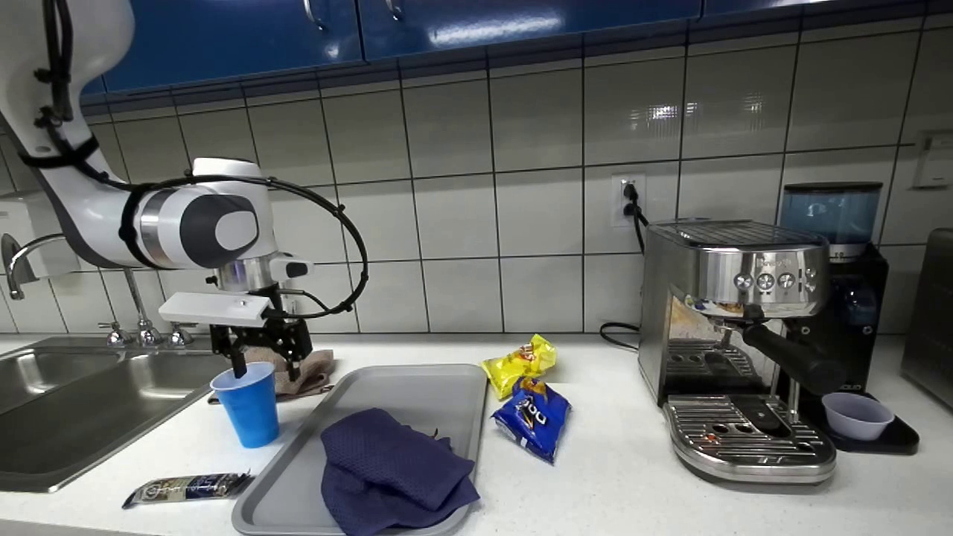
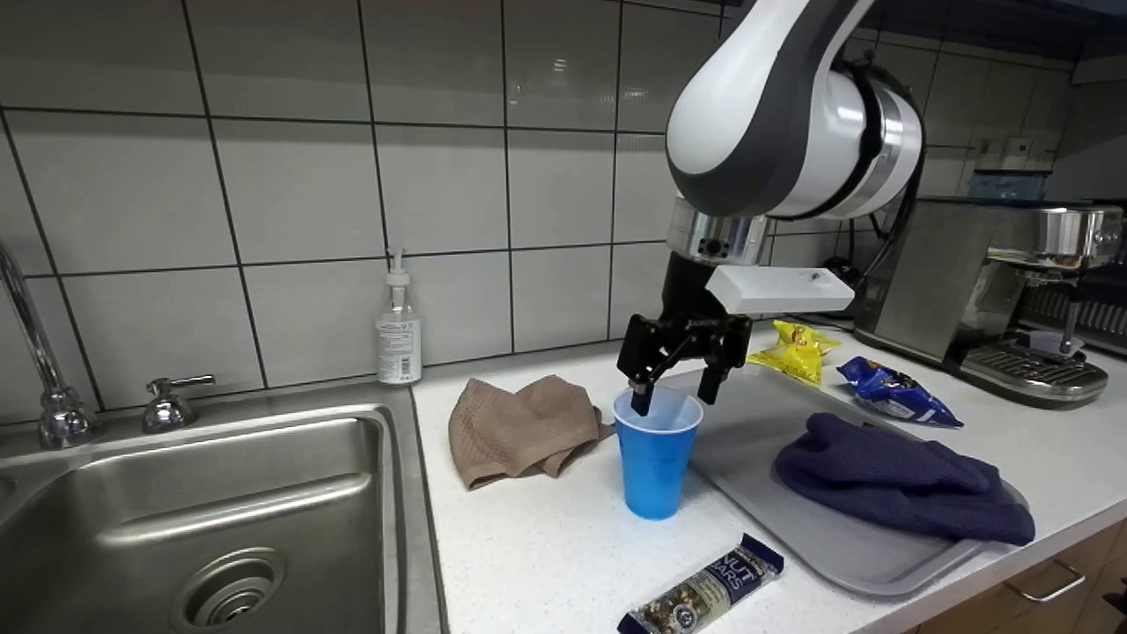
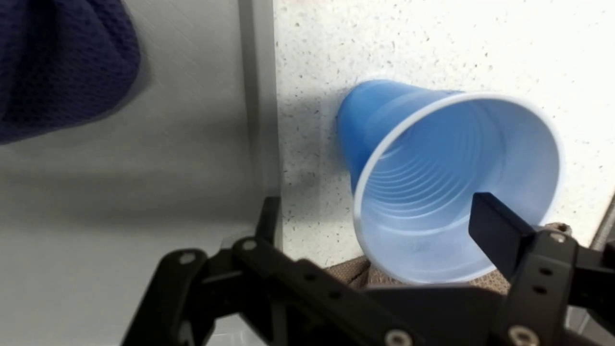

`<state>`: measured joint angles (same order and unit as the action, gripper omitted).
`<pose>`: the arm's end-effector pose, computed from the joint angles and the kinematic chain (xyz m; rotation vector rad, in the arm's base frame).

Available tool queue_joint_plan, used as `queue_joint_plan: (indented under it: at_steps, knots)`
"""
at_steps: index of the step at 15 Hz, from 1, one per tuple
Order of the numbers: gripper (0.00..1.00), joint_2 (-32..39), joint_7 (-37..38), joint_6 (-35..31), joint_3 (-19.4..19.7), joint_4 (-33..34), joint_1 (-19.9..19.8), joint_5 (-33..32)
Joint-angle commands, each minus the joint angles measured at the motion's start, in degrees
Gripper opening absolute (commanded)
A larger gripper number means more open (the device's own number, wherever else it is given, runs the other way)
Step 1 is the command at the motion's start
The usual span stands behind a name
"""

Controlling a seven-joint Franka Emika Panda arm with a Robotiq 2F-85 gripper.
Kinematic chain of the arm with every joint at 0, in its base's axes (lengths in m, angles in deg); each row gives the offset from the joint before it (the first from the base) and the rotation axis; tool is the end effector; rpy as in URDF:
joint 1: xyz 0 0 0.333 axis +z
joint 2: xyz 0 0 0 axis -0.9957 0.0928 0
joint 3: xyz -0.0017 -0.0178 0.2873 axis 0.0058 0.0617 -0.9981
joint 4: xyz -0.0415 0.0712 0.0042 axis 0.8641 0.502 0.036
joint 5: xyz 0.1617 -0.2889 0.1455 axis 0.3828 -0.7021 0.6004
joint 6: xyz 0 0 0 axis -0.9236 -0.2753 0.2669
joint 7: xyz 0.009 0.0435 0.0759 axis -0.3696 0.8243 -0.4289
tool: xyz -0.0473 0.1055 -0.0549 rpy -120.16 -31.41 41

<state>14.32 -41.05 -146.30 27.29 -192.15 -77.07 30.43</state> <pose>0.4524 0.1255 0.2072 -3.0261 -0.3041 -0.1357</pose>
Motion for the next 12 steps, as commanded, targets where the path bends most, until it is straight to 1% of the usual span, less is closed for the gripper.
queue_joint_plan:
  at_steps: [1,5,6,7,12]
  knots:
    - [1.00,0.76,2.29,-0.50,-0.06,0.93,0.23,-1.59]
    - [1.00,0.73,2.45,-0.69,0.00,0.83,0.27,-1.74]
    - [0.75,0.72,2.42,-0.87,0.00,0.78,0.28,-1.77]
    - [0.74,0.67,2.51,-1.27,0.10,0.68,0.35,-2.05]
    - [0.34,0.62,2.75,-1.80,0.11,0.69,0.42,-2.74]
